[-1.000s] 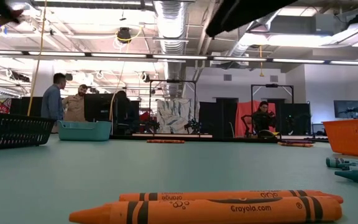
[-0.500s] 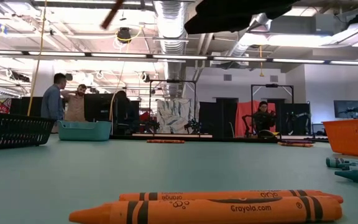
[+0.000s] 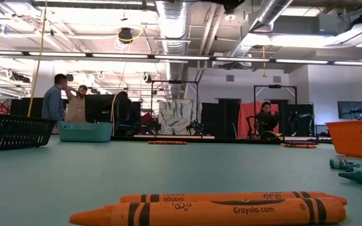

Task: Sort crayons
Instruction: Put the orange crayon into the orange bin

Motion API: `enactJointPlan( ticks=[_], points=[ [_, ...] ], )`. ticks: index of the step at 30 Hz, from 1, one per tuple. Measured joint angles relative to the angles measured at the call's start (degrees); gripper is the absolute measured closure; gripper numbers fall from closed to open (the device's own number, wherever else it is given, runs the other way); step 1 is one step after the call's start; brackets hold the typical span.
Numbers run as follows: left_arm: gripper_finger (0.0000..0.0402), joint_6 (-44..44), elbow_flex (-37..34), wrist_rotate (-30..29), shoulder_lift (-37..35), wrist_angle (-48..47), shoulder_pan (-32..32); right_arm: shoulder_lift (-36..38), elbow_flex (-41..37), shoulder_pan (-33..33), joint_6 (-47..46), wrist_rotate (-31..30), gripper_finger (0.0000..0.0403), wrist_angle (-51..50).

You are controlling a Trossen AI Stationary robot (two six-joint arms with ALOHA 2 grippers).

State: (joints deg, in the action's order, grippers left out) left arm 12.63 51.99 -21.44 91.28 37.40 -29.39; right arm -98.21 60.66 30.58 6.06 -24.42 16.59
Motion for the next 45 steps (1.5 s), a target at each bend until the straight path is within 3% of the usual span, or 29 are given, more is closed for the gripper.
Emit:
enactJointPlan(
  ticks=[8,19,26,30,37,45],
  points=[
    [0.0401,5.41,-0.02,1.75,0.74,5.05,0.35,0.00,0.00,0.69,5.13,-1.23,0.0214,6.29],
    [0.0401,7.85,-0.02,5.07,0.68,6.65,0.45,-0.02,0.00,0.90,6.67,-1.84,0.0388,6.52],
    [0.0371,4.51,-0.02,4.45,0.68,4.29,0.61,-0.02,0.20,0.77,5.22,-2.95,0.0398,3.03],
    [0.0318,3.79,-0.02,-1.27,0.68,1.92,-0.30,1.06,0.24,0.41,-0.85,-4.17,0.0400,-6.35],
    [0.0233,1.18,0.00,-10.64,0.68,-5.07,-2.31,6.40,0.24,0.46,-20.03,-5.95,0.0401,-32.11],
    [0.0221,-15.43,0.00,-11.19,0.68,-22.07,-2.62,15.99,0.24,1.82,-57.97,-3.51,0.0401,-73.34]
  ],
)
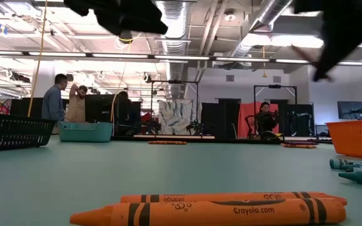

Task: Sort crayons
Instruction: Put the orange crayon into the orange bin

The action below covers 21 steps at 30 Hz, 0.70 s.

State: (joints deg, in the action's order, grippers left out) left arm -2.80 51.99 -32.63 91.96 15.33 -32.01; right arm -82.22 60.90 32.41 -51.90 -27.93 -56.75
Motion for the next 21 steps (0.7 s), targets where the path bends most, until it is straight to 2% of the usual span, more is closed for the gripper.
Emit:
enactJointPlan(
  ticks=[5,9,14,21],
  points=[
    [0.0228,-2.39,-1.46,-1.07,0.00,-0.44,-1.01,3.38,-0.02,3.81,-20.52,3.88,0.0400,-18.57],
    [0.0230,-1.46,-2.95,-1.30,0.00,0.15,-1.18,4.70,-0.48,5.71,-30.92,6.28,0.0399,-25.83],
    [0.0230,1.00,-6.22,-1.29,0.00,3.74,-1.16,5.33,-4.53,6.01,-36.27,11.21,0.0398,-24.59],
    [0.0230,1.13,-10.14,-1.06,0.00,6.28,-1.18,7.73,-14.40,2.56,-36.77,17.61,0.0398,-12.50]
  ],
)
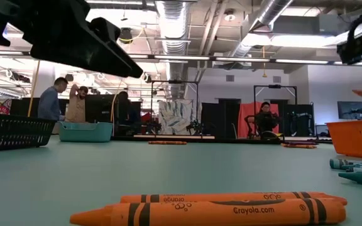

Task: Sort crayons
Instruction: Put the orange crayon into the orange bin, then put the green crayon into the green bin

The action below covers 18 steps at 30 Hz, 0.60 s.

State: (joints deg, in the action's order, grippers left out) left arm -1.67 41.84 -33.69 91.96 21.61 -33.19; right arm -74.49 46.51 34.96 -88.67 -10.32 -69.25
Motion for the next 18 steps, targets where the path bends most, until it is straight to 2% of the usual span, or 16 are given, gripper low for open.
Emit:
enactJointPlan(
  ticks=[3,7,13,18],
  points=[
    [0.0230,-0.39,-0.32,0.51,0.00,0.36,0.02,1.93,-2.22,-1.87,0.45,0.01,0.0397,3.26],
    [0.0230,-0.28,-0.92,1.83,0.00,1.92,0.00,4.42,-2.85,-3.74,1.51,-0.01,0.0388,1.40],
    [0.0230,-0.11,-0.96,2.07,-0.02,2.38,0.00,6.76,-2.80,-5.25,1.81,0.34,0.0333,0.28],
    [0.0230,-0.84,-0.96,4.61,0.00,2.33,0.00,7.47,-2.80,-5.97,2.31,4.50,0.0292,-0.81]
  ],
)
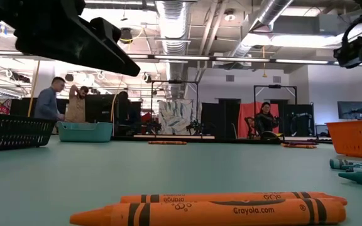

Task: Sort crayons
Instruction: Put the green crayon into the green bin

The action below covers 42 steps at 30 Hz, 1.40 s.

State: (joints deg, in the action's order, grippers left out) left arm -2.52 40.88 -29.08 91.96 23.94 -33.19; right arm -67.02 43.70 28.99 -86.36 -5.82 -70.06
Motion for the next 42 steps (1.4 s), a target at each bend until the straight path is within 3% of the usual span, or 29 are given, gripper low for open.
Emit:
enactJointPlan(
  ticks=[6,13,21,30,34,42],
  points=[
    [0.0230,-2.85,0.00,0.11,0.00,0.01,-0.68,1.90,0.38,0.27,0.03,0.38,0.0259,0.20],
    [0.0230,-4.90,0.00,0.08,0.00,0.01,-0.98,2.12,4.91,3.04,2.76,-5.81,0.0259,0.73],
    [0.0230,-7.31,0.00,-0.09,0.00,0.01,-0.98,1.94,6.69,5.65,13.93,-9.60,0.0266,14.97],
    [0.0230,-7.26,0.00,-0.07,0.00,-0.02,-0.98,-5.56,6.71,8.75,25.33,-7.73,0.0266,31.14],
    [0.0230,-7.21,0.00,-0.07,0.00,-0.02,-0.98,-10.16,6.70,9.49,25.90,-4.34,0.0266,33.73],
    [0.0230,-6.34,0.00,-0.05,0.00,0.05,-0.96,-17.28,6.69,10.40,26.00,-3.22,0.0266,38.79]
  ],
)
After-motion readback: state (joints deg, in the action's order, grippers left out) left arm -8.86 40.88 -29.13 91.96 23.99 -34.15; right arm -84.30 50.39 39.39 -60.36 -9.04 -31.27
